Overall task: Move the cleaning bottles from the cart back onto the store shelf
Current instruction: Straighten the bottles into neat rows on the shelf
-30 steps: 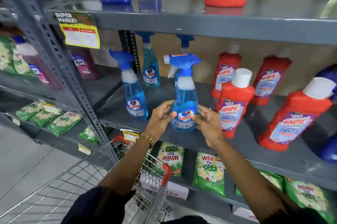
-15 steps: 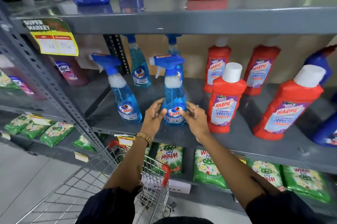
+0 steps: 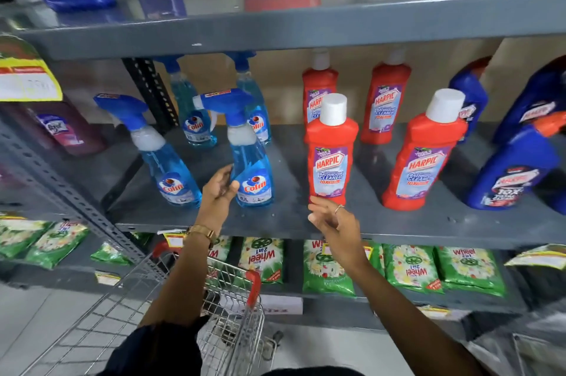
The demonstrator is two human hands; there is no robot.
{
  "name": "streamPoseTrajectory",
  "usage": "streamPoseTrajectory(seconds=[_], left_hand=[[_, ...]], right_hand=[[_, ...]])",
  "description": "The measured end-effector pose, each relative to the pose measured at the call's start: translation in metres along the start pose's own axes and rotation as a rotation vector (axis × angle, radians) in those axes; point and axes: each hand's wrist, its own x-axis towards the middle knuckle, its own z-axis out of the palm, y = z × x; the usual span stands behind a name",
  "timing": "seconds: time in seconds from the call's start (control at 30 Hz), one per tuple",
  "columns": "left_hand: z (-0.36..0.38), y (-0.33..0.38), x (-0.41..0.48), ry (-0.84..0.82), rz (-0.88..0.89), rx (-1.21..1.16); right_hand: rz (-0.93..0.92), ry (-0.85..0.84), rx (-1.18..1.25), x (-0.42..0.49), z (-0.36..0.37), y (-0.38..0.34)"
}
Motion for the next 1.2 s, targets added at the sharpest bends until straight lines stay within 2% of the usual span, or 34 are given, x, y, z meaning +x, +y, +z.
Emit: streamPoseTrajectory(seconds=[0.13, 0.27, 0.4, 0.5, 0.67, 1.03, 1.2], left_hand=[[0.008, 0.004, -0.011, 0.042, -0.02, -0.038], [0.03, -0.001, -0.036, 0.159, -0.025, -0.08], [0.063, -0.007, -0.036, 0.361, -0.073, 0.127], [0.08, -0.005, -0.029, 0.47, -0.08, 0.295], [0.074, -0.016, -0.025, 0.49, -0.071, 0.379], [0.07, -0.02, -0.022, 0.499, -0.094, 0.348], [0.078, -0.014, -0.026, 0.469, -0.082, 0.352]], right_hand=[[-0.014, 0.08, 0.025, -0.007, -0.014, -0.01], [-0.066, 0.274, 0.057, -0.016, -0.045, -0.018], [-0.101, 0.506, 0.083, -0.015, -0.082, -0.02], [-0.127, 0.614, 0.089, -0.008, -0.095, -0.023], [-0.084, 0.64, 0.106, -0.008, -0.103, -0.019], [-0.051, 0.694, 0.115, -0.019, -0.131, -0.009], [-0.035, 0.653, 0.106, -0.014, -0.144, -0.007]])
